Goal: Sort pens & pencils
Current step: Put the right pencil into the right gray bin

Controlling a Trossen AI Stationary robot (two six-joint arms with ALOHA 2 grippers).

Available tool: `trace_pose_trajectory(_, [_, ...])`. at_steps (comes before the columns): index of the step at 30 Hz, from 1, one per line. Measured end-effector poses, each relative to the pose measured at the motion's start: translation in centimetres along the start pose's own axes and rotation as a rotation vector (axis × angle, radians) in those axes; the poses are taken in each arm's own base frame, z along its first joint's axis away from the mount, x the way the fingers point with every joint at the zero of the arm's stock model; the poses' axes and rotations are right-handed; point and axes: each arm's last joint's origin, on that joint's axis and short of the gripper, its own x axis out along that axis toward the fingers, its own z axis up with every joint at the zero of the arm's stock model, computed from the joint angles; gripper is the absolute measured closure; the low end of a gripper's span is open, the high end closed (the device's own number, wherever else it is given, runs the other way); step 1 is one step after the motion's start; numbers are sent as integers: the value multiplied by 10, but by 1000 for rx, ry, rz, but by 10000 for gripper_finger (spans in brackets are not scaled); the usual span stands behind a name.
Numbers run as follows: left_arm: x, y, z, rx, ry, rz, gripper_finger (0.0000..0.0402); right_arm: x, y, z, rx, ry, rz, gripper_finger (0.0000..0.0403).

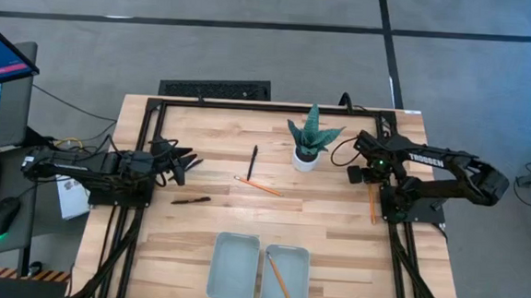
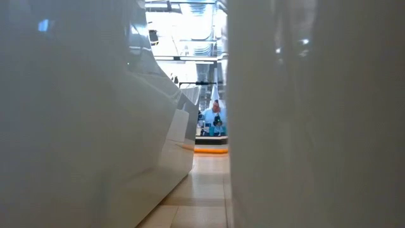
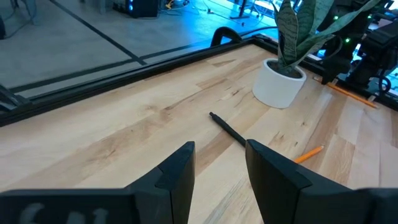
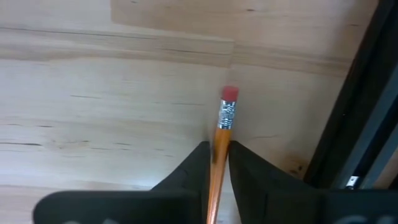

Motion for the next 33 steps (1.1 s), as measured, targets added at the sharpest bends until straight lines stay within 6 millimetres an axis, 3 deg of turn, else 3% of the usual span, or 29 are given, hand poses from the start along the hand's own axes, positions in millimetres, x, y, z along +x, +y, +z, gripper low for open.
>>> trace_pose_trajectory(23, [0,0,0,0,0,0,269,0,0,0,-7,-3,-2,332])
trace_pose_trajectory(33, [0,0,0,0,0,0,269,-14,3,4,-28,-46,-1,332])
